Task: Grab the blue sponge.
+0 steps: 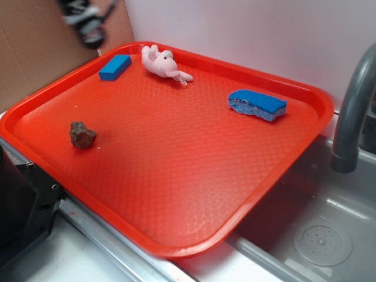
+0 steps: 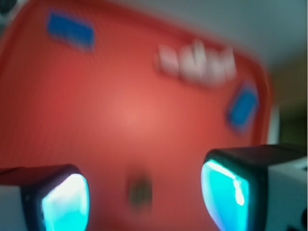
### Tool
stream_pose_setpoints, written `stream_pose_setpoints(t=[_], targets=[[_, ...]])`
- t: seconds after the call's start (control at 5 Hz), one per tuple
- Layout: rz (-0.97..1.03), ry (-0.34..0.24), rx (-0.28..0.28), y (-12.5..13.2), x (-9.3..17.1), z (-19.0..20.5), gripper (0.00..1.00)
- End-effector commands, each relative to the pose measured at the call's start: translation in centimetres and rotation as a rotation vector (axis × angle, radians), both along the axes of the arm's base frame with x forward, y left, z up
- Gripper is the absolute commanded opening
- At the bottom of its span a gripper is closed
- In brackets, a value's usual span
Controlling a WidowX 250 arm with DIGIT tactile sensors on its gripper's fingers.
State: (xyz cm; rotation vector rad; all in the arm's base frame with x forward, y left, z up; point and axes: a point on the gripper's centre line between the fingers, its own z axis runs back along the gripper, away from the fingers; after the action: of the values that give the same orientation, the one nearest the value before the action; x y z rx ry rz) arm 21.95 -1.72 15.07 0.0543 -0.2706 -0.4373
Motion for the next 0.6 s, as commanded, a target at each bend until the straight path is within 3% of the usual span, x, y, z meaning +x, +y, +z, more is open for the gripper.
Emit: stream_pose_setpoints(t=[0.0, 0.2, 0.4], targets=[[-0.029, -0.040, 0.000, -0.8, 0.7, 1.1, 1.00], [-0.029, -0.040, 0.000, -0.8, 0.7, 1.1, 1.00], [-0.281, 0.038, 0.050, -3.9, 5.6, -3.9, 1.00]])
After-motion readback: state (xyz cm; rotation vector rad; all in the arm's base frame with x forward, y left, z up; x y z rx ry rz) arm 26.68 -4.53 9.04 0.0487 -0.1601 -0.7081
